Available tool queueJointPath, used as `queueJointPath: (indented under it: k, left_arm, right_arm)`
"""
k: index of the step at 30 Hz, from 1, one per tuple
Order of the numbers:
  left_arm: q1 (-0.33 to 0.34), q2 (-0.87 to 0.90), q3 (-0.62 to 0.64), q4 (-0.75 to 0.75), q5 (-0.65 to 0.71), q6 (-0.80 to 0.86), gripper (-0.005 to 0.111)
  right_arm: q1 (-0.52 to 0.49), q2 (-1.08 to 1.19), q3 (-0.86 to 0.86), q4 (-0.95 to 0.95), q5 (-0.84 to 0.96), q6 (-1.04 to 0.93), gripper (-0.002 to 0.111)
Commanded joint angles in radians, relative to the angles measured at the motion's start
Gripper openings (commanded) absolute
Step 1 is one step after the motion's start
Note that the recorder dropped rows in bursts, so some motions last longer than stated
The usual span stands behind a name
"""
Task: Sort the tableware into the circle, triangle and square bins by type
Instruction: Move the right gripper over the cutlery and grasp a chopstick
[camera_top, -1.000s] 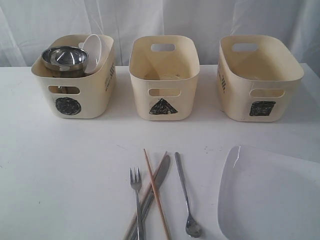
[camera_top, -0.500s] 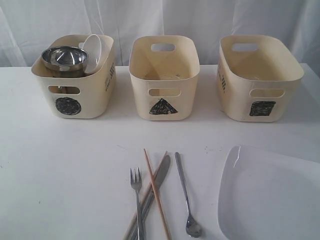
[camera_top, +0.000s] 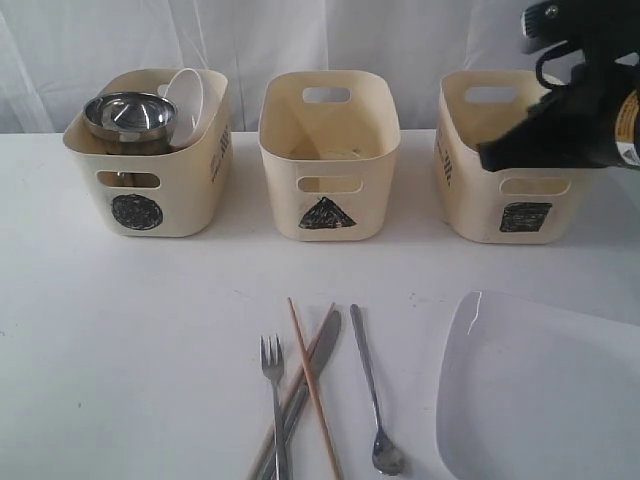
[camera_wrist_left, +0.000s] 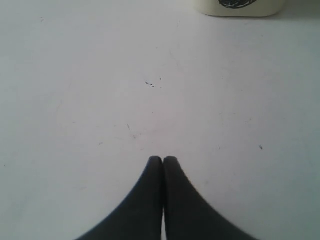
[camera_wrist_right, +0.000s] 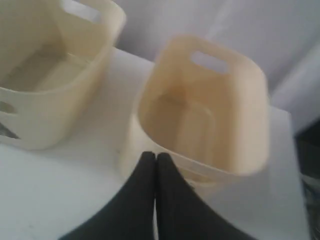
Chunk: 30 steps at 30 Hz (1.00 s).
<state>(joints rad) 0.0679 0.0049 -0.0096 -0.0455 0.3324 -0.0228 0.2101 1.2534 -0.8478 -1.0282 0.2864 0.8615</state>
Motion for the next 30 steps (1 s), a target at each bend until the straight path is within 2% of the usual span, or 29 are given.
queueJointPath:
  k: [1, 3, 5, 8, 14, 21, 30]
  left_arm:
    - [0.0, -0.005, 0.01, -0.005, -0.004, 0.0, 0.0]
    - [0.0, -0.005, 0.01, -0.005, -0.004, 0.0, 0.0]
    - [0.0, -0.005, 0.01, -0.005, -0.004, 0.0, 0.0]
    - [0.0, -0.005, 0.01, -0.005, -0.004, 0.0, 0.0]
    - [0.0, -0.005, 0.01, -0.005, -0.004, 0.0, 0.0]
    - [0.0, -0.005, 0.01, -0.005, -0.004, 0.0, 0.0]
    - [0.0, -0.005, 0.01, -0.005, -0.004, 0.0, 0.0]
  right_arm:
    - [0.073, -0.015, -0.054, 0.22, 0.403, -0.243, 0.0]
    - [0.098, -0.005, -0.089, 0.491, 0.5, -0.447, 0.0]
    - [0.122, 0.013, -0.114, 0.832, 0.525, -0.638, 0.0]
    - [0.19, 0.071, -0.13, 1.145, 0.506, -0.787, 0.0]
    - [0.333, 0.281, -0.182, 1.17, 0.493, -0.725, 0.0]
    - [0.459, 0.439, -0.344, 1.174, 0.501, -0.7, 0.0]
    - [0.491, 0.513, -0.37, 1.174, 0.504, -0.7, 0.0]
